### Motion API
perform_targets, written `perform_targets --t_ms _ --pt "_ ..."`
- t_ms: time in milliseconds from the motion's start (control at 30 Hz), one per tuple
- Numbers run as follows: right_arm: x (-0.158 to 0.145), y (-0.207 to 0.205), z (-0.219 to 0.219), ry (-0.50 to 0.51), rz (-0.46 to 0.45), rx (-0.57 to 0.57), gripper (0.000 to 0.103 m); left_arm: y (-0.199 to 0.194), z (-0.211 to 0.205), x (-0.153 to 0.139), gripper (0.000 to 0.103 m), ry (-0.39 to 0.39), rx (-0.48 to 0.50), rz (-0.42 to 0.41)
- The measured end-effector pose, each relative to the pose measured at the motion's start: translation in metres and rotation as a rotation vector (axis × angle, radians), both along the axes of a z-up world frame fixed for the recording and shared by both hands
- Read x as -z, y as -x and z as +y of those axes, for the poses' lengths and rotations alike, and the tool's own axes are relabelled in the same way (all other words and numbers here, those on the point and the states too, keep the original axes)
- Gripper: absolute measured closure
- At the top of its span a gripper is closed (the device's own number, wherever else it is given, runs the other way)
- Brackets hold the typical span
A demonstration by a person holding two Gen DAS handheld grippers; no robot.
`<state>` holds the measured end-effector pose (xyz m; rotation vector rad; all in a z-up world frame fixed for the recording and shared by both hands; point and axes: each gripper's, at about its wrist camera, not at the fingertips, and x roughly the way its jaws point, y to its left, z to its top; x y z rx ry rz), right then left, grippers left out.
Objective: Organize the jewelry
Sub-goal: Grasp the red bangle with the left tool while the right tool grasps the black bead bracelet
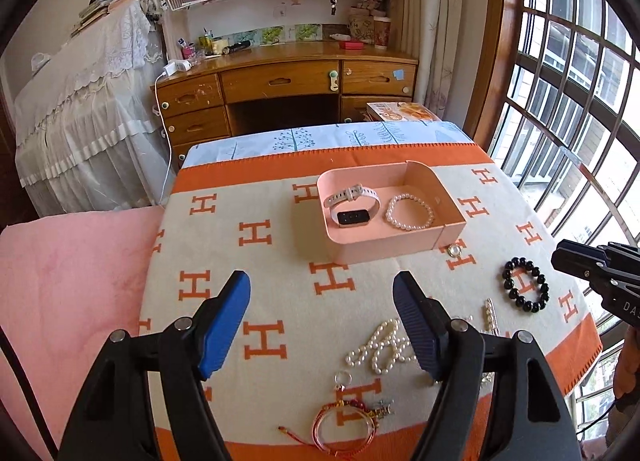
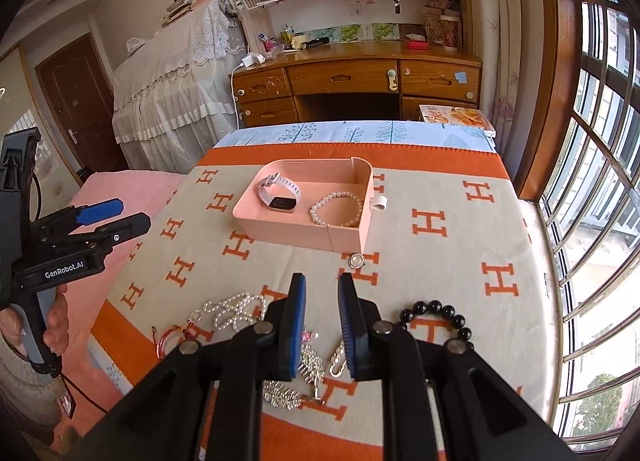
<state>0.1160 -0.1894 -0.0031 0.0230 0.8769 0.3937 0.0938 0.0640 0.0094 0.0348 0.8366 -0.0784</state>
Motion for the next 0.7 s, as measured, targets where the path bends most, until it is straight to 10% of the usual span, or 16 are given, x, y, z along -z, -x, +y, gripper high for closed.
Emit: perform_targets --t_ms 700 --pt "0.062 0.059 0.009 0.014 0.149 -0.041 0.076 0.058 0.027 0.113 0.04 -0.002 0.035 0.271"
